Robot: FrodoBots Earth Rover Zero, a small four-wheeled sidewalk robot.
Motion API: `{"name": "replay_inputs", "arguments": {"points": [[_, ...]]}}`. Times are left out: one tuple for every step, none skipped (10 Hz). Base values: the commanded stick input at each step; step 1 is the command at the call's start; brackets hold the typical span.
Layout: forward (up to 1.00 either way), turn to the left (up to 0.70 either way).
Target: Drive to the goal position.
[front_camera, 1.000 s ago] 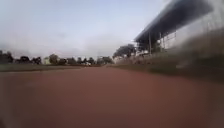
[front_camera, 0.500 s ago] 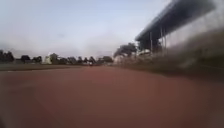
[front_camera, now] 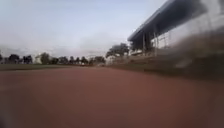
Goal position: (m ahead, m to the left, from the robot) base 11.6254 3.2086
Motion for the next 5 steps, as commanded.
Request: {"name": "replay_inputs", "arguments": {"points": [[0.7,0.0],[0.7,0.0],[0.7,0.0],[0.7,0.0],[0.7,0.0]]}}
